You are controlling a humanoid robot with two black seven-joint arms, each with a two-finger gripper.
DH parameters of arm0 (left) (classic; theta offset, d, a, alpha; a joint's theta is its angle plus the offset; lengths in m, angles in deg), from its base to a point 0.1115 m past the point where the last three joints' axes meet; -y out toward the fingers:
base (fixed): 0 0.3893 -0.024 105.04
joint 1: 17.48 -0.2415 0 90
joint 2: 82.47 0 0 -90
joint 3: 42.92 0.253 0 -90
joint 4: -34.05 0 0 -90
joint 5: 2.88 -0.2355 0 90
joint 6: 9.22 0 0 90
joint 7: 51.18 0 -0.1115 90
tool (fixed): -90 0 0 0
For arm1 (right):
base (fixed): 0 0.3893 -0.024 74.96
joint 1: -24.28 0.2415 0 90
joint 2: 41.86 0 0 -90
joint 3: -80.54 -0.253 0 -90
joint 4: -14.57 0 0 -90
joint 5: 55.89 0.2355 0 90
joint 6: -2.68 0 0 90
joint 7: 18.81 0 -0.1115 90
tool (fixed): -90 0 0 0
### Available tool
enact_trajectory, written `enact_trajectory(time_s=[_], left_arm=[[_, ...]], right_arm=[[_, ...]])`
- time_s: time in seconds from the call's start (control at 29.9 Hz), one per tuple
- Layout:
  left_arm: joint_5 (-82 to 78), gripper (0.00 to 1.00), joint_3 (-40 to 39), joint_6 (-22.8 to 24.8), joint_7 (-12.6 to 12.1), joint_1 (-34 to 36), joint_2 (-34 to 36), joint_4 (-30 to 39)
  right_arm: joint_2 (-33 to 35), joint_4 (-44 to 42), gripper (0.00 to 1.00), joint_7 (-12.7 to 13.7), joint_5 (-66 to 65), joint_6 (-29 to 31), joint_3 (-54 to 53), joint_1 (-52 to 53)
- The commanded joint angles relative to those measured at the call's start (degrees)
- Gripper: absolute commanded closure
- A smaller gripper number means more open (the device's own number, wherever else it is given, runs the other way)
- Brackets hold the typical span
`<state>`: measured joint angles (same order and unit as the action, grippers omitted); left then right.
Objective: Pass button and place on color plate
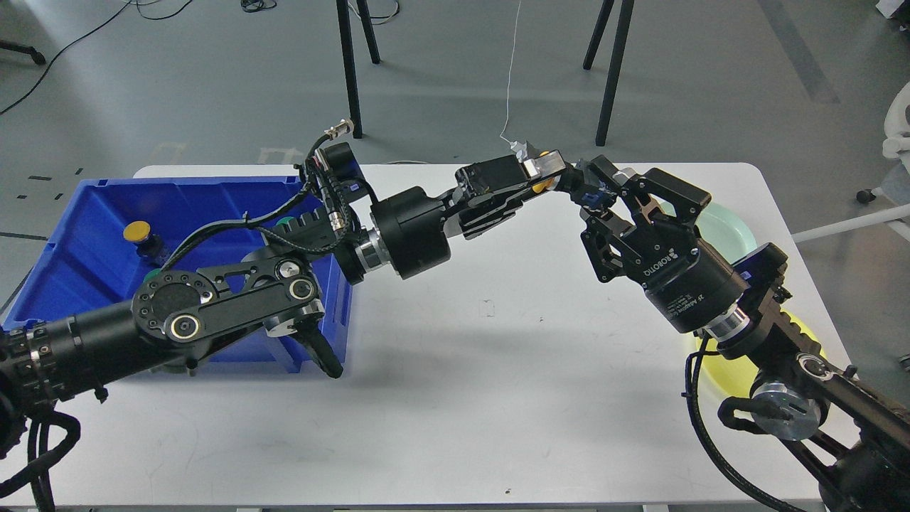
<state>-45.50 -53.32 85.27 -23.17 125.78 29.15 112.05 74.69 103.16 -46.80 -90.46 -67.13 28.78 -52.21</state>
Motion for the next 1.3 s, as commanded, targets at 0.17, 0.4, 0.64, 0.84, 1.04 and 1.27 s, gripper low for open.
enact_trajectory(time_s=[0.17, 0.4, 0.64, 0.84, 1.04, 1.27], left_arm=[[-0.3, 0.61, 0.0, -0.4, 0.0, -0.4, -0.1, 0.0], [-0.4, 0.52, 0.0, -0.8, 0.0, -0.4, -0.3, 0.0], [0.1, 0.19, -0.8, -0.5, 0.0, -0.4, -0.4, 0.0], [0.1, 0.17, -0.8, -0.6, 0.0, -0.4, -0.4, 0.0], [0.2, 0.17, -0.8, -0.6, 0.0, -0.4, -0.4, 0.0], [0.1, 0.17, -0.9, -0.6, 0.0, -0.7, -0.4, 0.0]], right_arm=[[-0.9, 0.1, 0.97, 0.0, 0.0, -2.2, -0.1, 0.2], [-0.9, 0.2, 1.0, 0.0, 0.1, -4.3, 0.0, 0.2], [-0.7, 0.0, 1.0, 0.0, -0.1, -4.5, 0.5, 0.0], [0.5, -0.5, 1.0, 0.0, -0.3, -4.8, -1.1, -0.6], [6.3, -10.3, 1.0, 0.0, -0.5, -9.0, -7.3, -5.0], [7.9, -23.4, 1.0, 0.0, -0.3, -11.0, -6.9, -10.8]])
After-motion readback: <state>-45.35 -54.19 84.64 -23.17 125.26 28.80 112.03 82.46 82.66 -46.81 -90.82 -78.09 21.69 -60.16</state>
